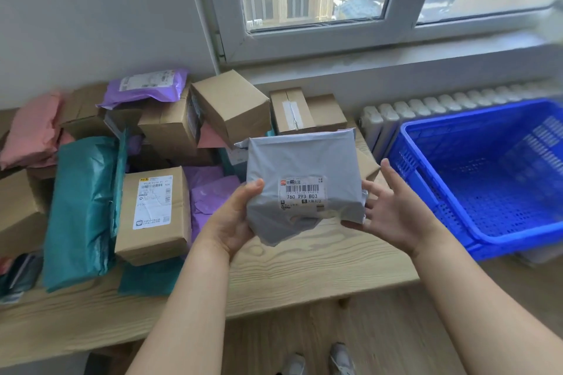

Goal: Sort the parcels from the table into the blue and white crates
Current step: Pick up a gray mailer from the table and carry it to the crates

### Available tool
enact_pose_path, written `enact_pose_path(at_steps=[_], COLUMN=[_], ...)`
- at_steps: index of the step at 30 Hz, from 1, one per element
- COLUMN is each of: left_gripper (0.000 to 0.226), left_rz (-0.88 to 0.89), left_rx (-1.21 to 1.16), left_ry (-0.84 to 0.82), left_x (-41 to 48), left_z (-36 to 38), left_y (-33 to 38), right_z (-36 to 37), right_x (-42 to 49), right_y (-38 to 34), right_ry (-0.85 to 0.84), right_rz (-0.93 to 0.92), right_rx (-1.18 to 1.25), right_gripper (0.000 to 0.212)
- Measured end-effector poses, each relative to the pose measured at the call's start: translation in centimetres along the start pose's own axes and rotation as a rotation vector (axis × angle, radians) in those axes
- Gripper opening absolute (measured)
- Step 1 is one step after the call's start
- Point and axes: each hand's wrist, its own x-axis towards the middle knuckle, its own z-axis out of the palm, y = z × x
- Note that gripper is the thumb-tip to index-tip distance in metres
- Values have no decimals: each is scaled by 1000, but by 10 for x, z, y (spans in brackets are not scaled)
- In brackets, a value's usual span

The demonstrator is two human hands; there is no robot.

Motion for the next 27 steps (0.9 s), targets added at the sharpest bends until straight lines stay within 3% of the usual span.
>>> enact_pose_path(at_steps=[3,5,8,11,13,16,19,22,27], left_gripper=[83,85,87,77,77,74,41,28,15], left_rz=[39,72,51,-26,-201,-387,-307,-256,-169], left_rx=[107,197,283,222,222,47,-145,-266,-180], left_ry=[59,78,118,402,518,343,288,341,323], left_x=[7,8,5,9,12,10,20,30,49], left_z=[3,5,11,6,0,5,8,9,21], left_y=[-3,-3,-1,-5,-13,-19,-19,-15,-7], right_z=[6,13,21,33,33,29,25,13,-8], right_x=[1,3,8,4,3,0,-9,-17,-24], right_y=[1,4,8,5,2,0,1,6,15], right_ry=[-46,18,31,28,45,14,-12,-14,10], right_rz=[20,-29,-151,-241,-269,-254,-203,-174,-156], right_rx=[-256,-303,-169,-58,-4,17,-22,-50,-70], right_gripper=[86,71,47,38,42,50,52,49,48])
